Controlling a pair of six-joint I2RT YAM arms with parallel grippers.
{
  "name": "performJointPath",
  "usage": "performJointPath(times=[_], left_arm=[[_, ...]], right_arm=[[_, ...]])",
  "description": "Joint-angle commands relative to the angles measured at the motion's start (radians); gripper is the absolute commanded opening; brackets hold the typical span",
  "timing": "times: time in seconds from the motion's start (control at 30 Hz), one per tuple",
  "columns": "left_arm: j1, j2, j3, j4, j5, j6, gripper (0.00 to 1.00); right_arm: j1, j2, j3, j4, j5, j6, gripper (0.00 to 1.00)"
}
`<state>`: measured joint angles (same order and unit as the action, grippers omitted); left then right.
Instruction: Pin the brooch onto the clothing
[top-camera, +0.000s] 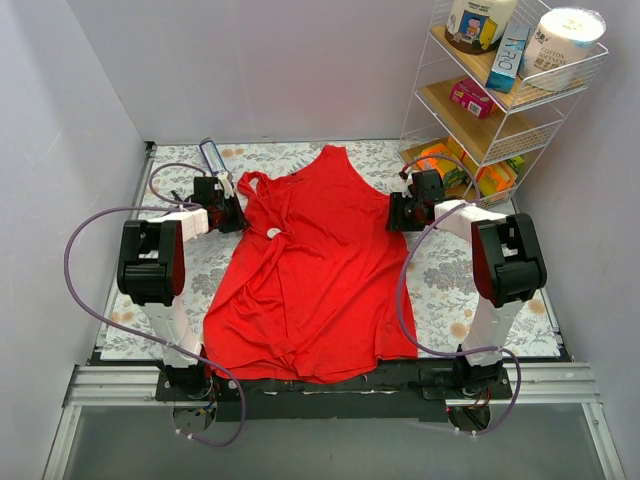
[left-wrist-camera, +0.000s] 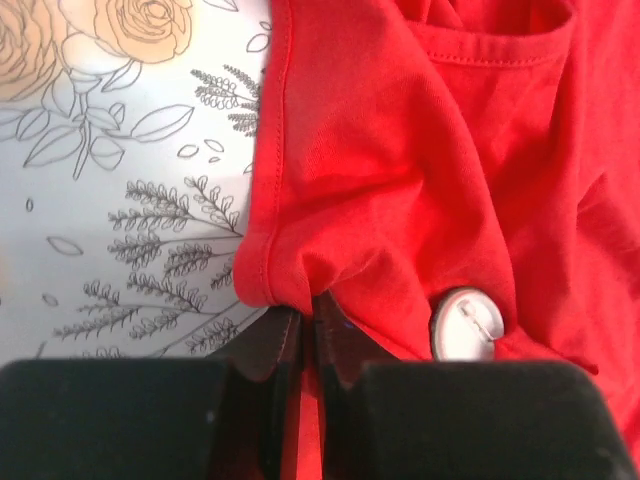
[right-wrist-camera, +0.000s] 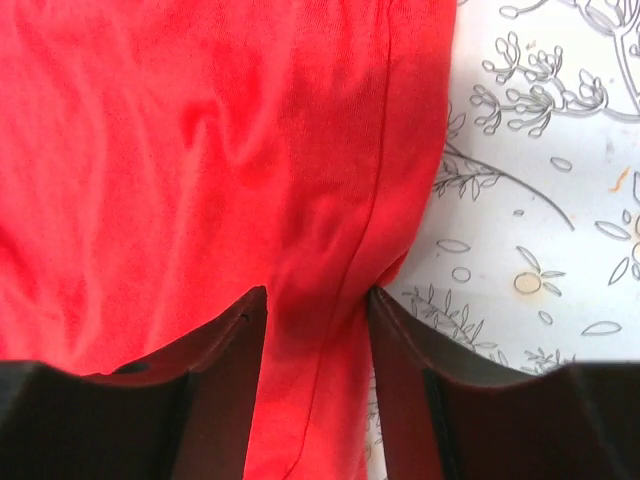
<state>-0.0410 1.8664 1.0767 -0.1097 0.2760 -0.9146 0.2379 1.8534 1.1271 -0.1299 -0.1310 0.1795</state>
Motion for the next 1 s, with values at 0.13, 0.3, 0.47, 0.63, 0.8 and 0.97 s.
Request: performJointPath(times=[0.13, 0.3, 0.47, 0.63, 0.8, 0.97], left_arm=[[0.035, 0.030, 0.074, 0.001, 0.011, -0.003, 0.00], [0.096, -0.084, 0.054, 0.010, -0.077, 0.048, 0.00], [0.110, -0.101, 0.061, -0.013, -0.174, 0.082, 0.00], [0.124, -0.108, 0.060, -0.012, -0.196, 0.077, 0.00], [0.124, -0.131, 0.055, -0.001, -0.193, 0.071, 0.57], [0.124, -0.187, 0.017, 0.015, -0.097, 0.039, 0.89]], right_arm=[[-0.011, 0.070, 0.092, -0.077, 0.083, -0.011, 0.01], [-0.047, 0.058, 0.120, -0.109, 0.154, -0.038, 0.01], [-0.084, 0.075, 0.174, -0.151, 0.220, -0.061, 0.01], [-0.103, 0.102, 0.227, -0.158, 0.202, -0.058, 0.01], [-0.103, 0.106, 0.244, -0.168, 0.188, -0.049, 0.01], [-0.092, 0.027, 0.194, -0.155, 0.104, -0.054, 0.48]])
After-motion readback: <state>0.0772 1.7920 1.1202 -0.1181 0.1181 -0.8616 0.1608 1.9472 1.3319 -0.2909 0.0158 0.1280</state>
